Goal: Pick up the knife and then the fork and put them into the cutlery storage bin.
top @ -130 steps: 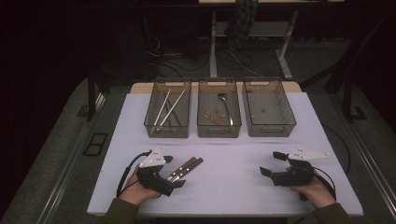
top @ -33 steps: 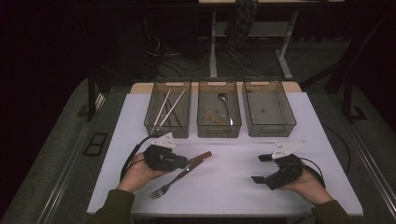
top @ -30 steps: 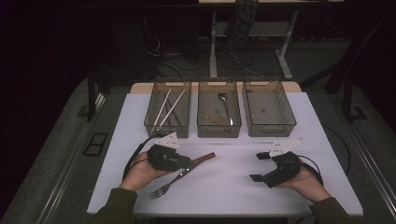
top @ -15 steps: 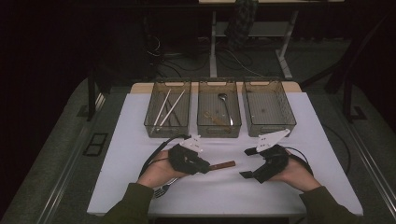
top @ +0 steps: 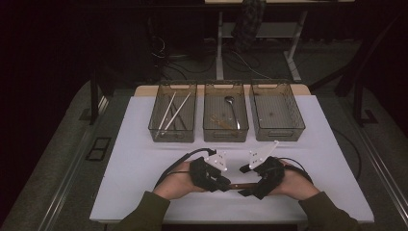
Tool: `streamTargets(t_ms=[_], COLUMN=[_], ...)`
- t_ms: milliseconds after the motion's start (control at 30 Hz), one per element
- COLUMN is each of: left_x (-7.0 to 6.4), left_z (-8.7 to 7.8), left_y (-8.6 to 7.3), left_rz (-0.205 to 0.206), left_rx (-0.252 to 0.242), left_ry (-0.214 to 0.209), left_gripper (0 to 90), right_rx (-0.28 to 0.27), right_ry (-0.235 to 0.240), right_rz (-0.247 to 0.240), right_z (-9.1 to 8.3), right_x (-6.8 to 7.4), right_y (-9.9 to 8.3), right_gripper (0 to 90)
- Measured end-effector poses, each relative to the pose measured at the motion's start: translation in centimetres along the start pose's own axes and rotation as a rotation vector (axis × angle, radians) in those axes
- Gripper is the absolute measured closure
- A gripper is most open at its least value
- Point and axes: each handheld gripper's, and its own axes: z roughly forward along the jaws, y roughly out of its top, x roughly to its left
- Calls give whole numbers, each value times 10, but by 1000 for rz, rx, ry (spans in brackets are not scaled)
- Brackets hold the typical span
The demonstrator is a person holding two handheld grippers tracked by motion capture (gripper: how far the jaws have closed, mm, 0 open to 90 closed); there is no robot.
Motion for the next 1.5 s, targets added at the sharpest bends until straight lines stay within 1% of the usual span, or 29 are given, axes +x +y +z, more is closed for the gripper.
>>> streamTargets(t_ms=[67, 167, 300, 333, 433, 600, 900, 967, 1133, 1233, 1300, 1333, 1433, 1500], left_x=[-1, -2, -3, -2, -3, -4, -6, -6, -7, -6, -6, -6, -6, -5], left_z=[1, 2, 4, 4, 5, 7, 8, 8, 9, 9, 8, 8, 7, 5], left_y=[0, 0, 0, 0, 1, 1, 2, 2, 2, 2, 1, 1, 0, -1], left_rz=[0, -2, 2, 12, 20, 23, 38, 44, 53, 60, 63, 61, 57, 54], left_rx=[1, 3, 8, 11, 16, 21, 22, 21, 24, 24, 18, 13, -5, -13], left_ry=[-4, -9, -12, -12, -12, -18, -24, -26, -33, -32, -32, -34, -35, -36], left_gripper=[762, 762, 762, 762, 762, 762, 762, 762, 761, 760, 759, 759, 751, 740], right_rx=[21, 34, 51, 56, 69, 69, 81, 79, 87, 93, 88, 87, 77, 73], right_ry=[14, 33, 34, 33, 36, 48, 69, 73, 75, 74, 68, 73, 77, 68], right_rz=[-12, -16, -38, -45, -59, -79, -93, -96, -119, -121, -124, -116, -114, -114], right_z=[4, 8, 14, 15, 19, 21, 24, 25, 25, 26, 25, 25, 23, 22], right_x=[3, 5, 7, 8, 10, 12, 14, 14, 16, 17, 17, 17, 16, 17], right_y=[0, -1, 0, 0, 1, 2, 4, 4, 4, 4, 4, 4, 5, 5], right_gripper=[270, 356, 492, 519, 582, 637, 733, 739, 751, 754, 755, 755, 755, 756])
